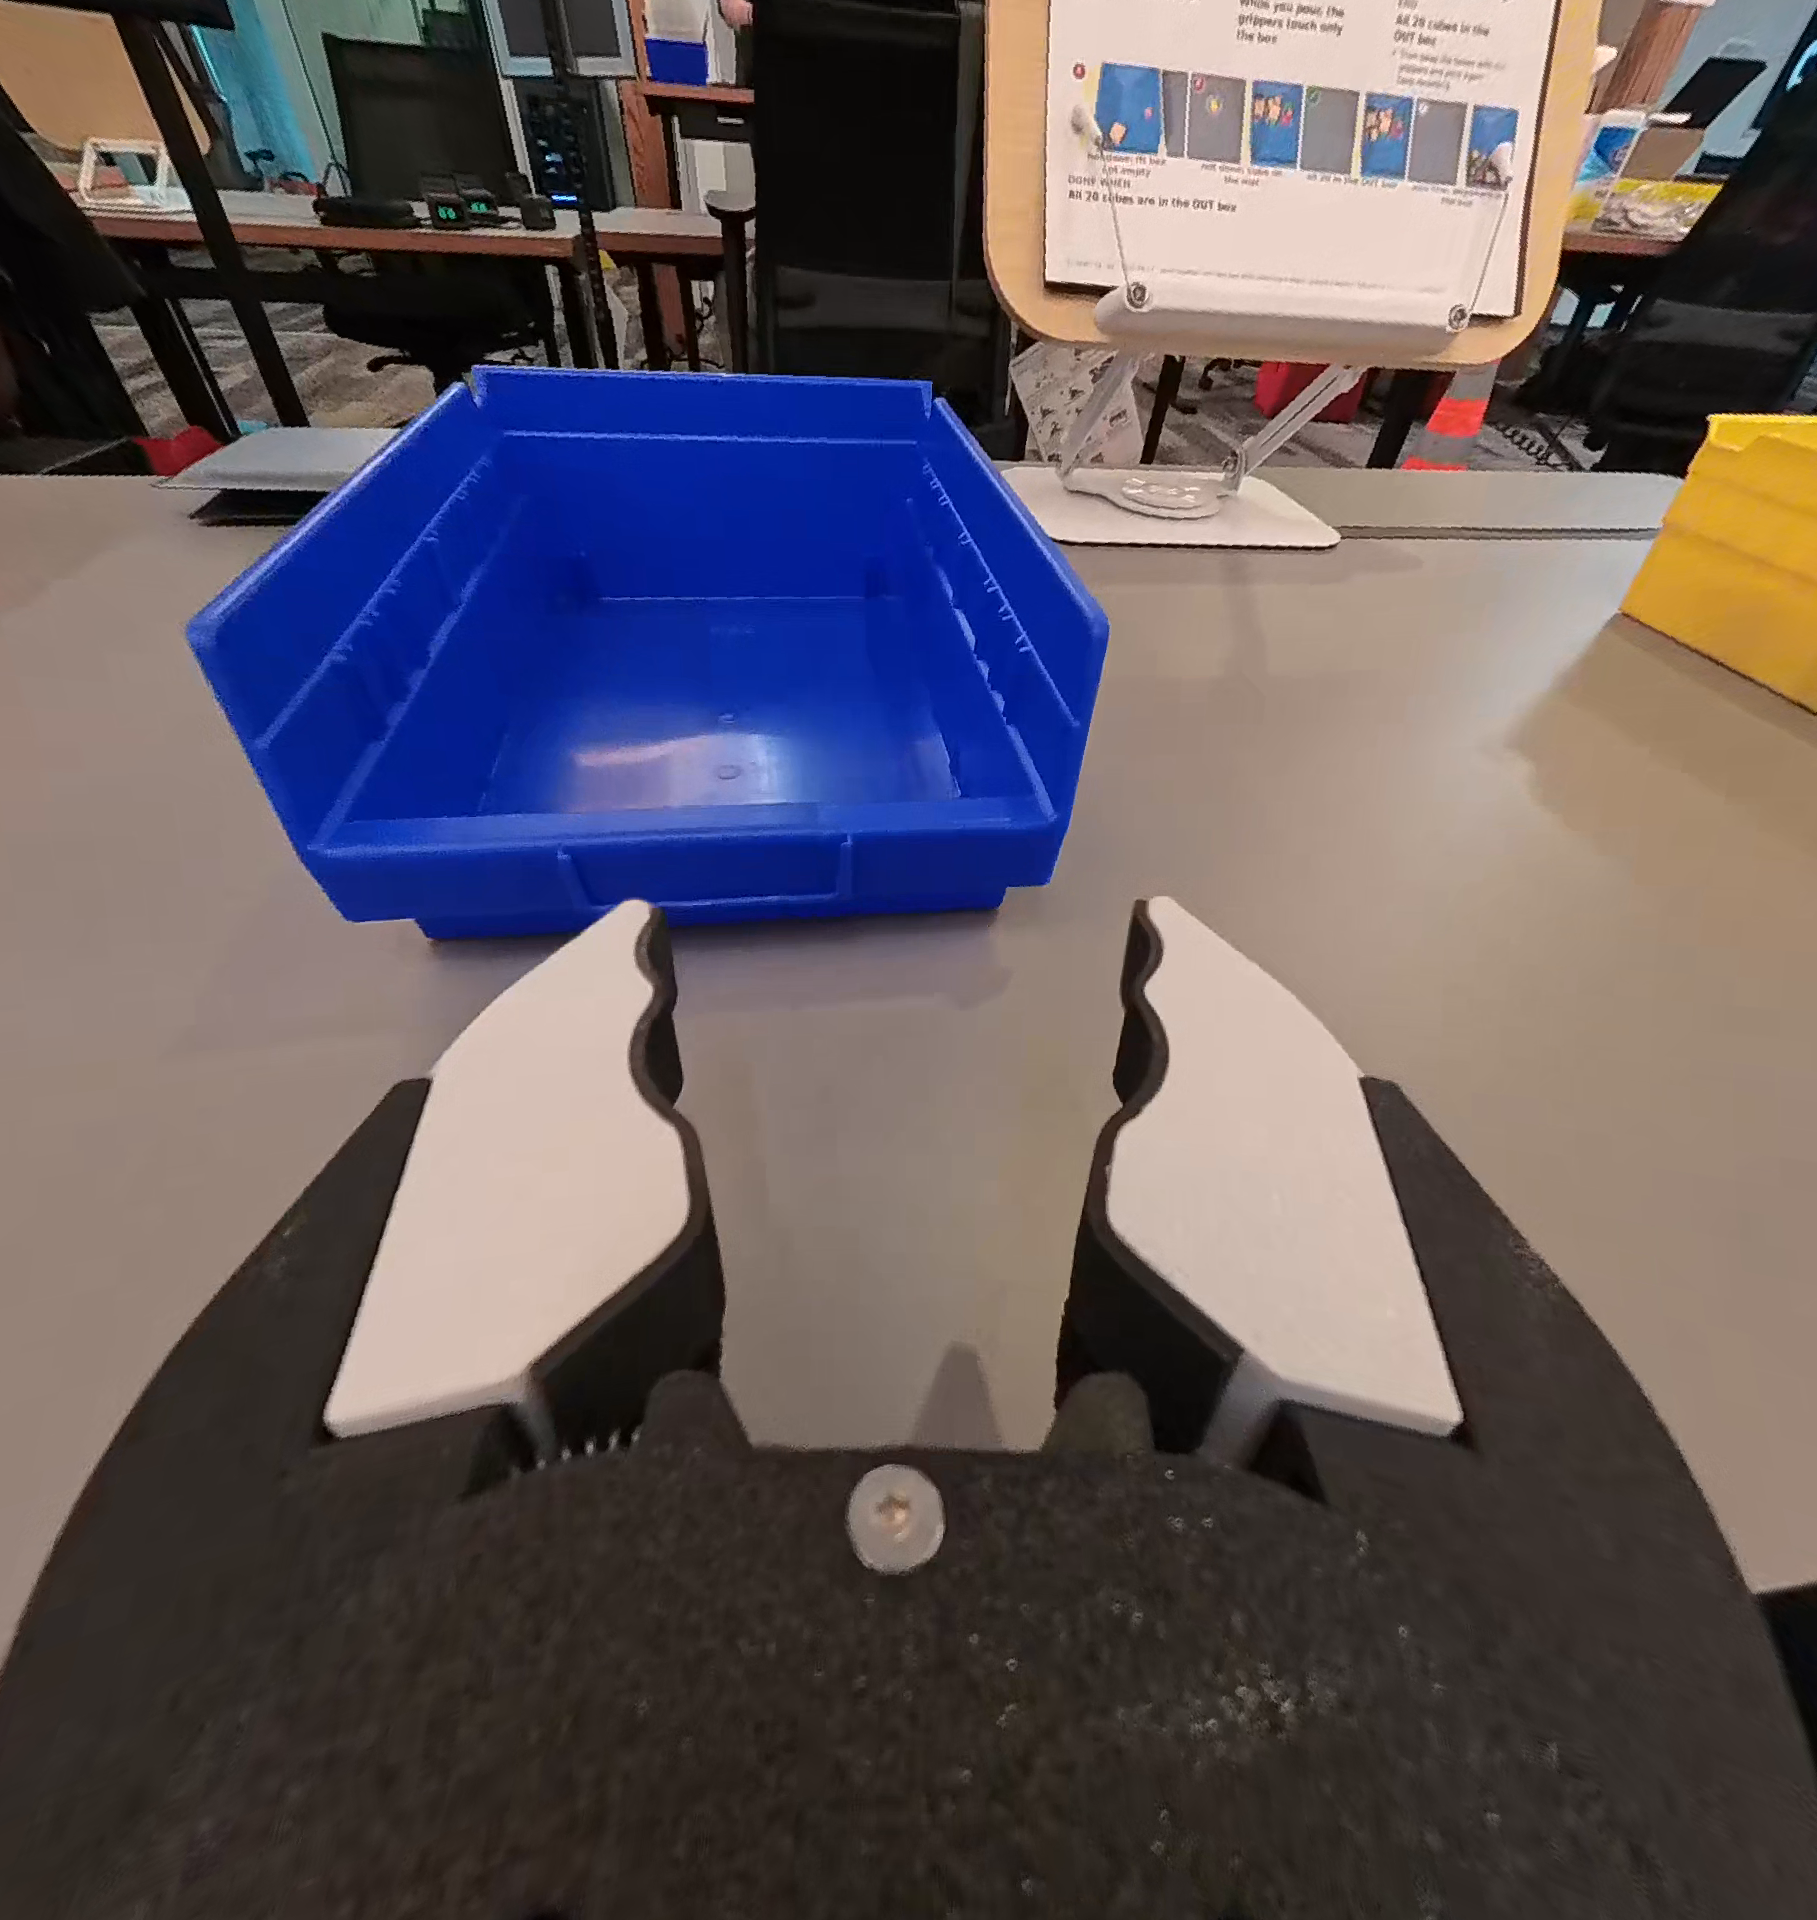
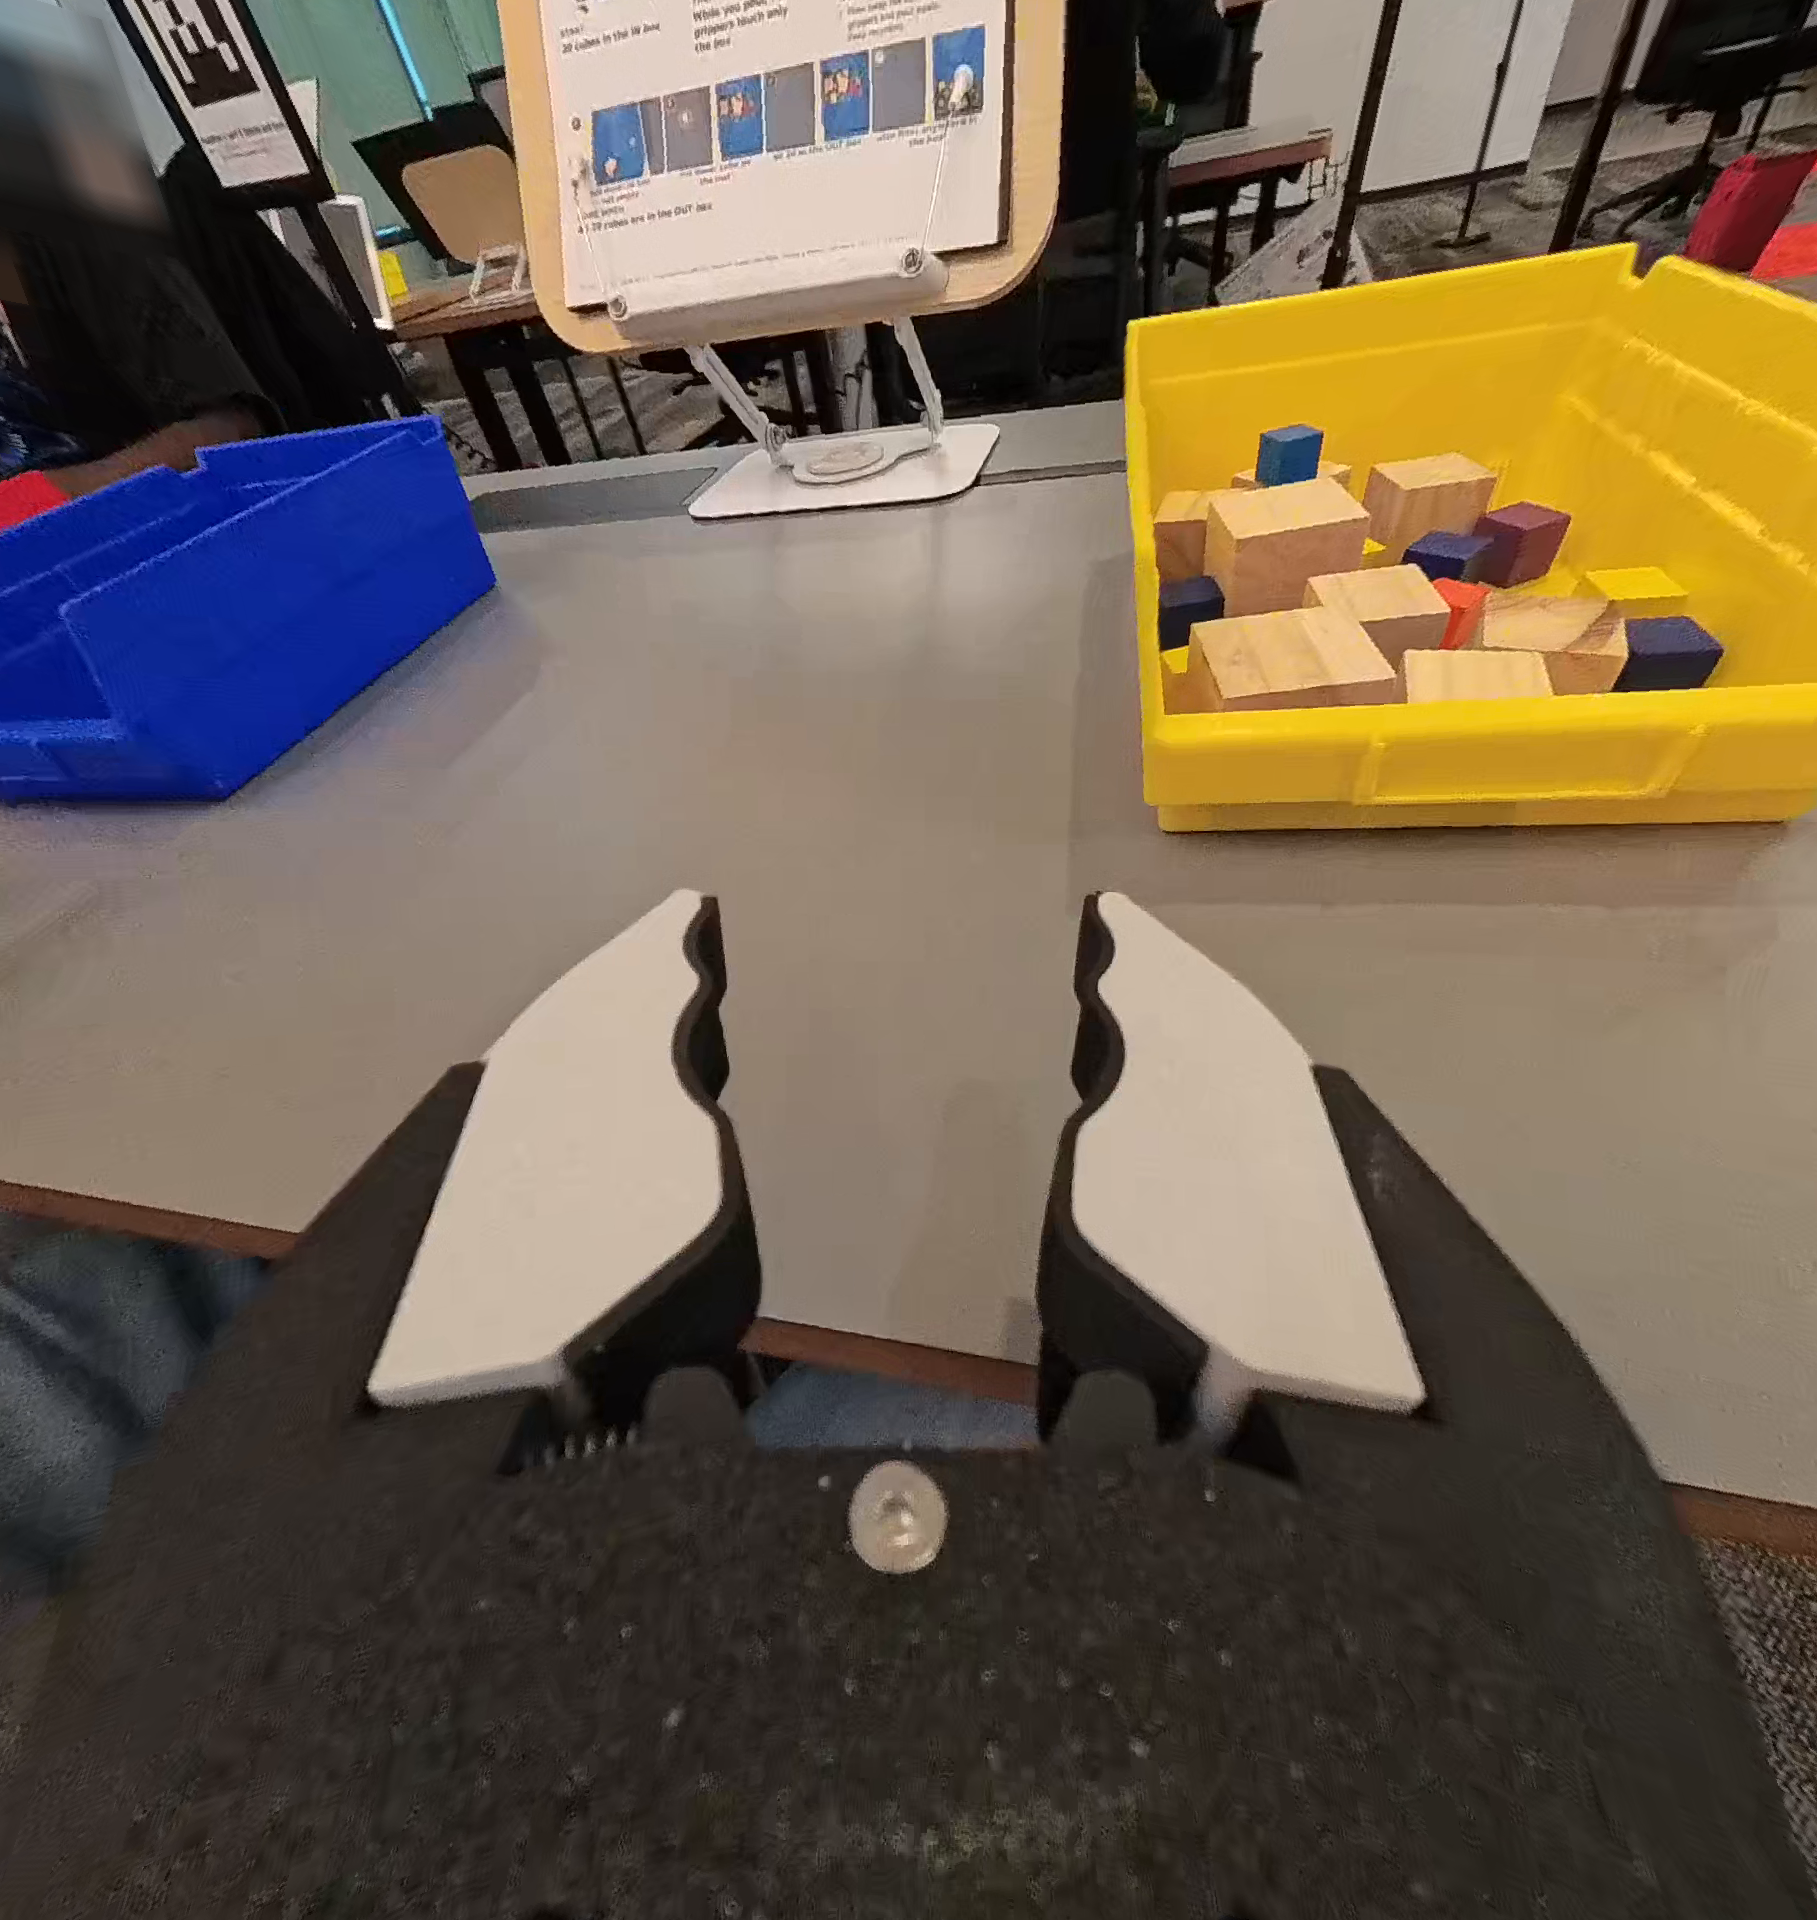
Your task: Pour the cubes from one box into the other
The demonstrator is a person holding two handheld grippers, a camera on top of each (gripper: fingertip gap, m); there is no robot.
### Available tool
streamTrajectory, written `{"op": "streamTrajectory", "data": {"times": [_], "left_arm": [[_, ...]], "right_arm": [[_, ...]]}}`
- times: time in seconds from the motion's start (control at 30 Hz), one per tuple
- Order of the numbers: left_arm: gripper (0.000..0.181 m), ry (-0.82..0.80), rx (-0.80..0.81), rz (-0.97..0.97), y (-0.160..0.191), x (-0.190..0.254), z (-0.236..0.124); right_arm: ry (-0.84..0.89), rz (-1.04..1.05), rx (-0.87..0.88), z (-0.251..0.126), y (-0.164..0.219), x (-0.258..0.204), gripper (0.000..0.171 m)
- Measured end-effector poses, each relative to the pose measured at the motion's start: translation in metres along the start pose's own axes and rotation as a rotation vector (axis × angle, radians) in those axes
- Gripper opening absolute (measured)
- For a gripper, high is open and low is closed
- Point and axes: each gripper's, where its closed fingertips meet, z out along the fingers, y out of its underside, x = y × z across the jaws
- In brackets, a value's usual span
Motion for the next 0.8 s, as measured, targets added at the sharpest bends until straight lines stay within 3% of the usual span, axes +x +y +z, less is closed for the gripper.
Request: {"op": "streamTrajectory", "data": {"times": [0.17,0.3,0.4,0.67,0.8], "left_arm": [[0.081,-0.005,-0.015,0.006,0.007,-0.001,-0.006],[0.079,0.010,-0.033,0.113,0.020,0.011,-0.022],[0.080,0.054,-0.020,0.095,0.028,0.030,-0.044],[0.079,0.080,-0.037,0.158,0.050,0.083,-0.123],[0.081,0.108,-0.033,0.127,0.058,0.110,-0.166]], "right_arm": [[-0.005,0.061,0.008,-0.011,0.003,-0.003,0.064],[0.003,0.048,-0.001,-0.044,0.011,-0.010,0.066],[0.050,-0.031,-0.003,-0.083,0.020,-0.010,0.065],[0.002,0.027,0.060,-0.205,0.032,-0.018,0.064],[-0.042,0.037,-0.001,-0.252,0.062,-0.024,0.063]]}}
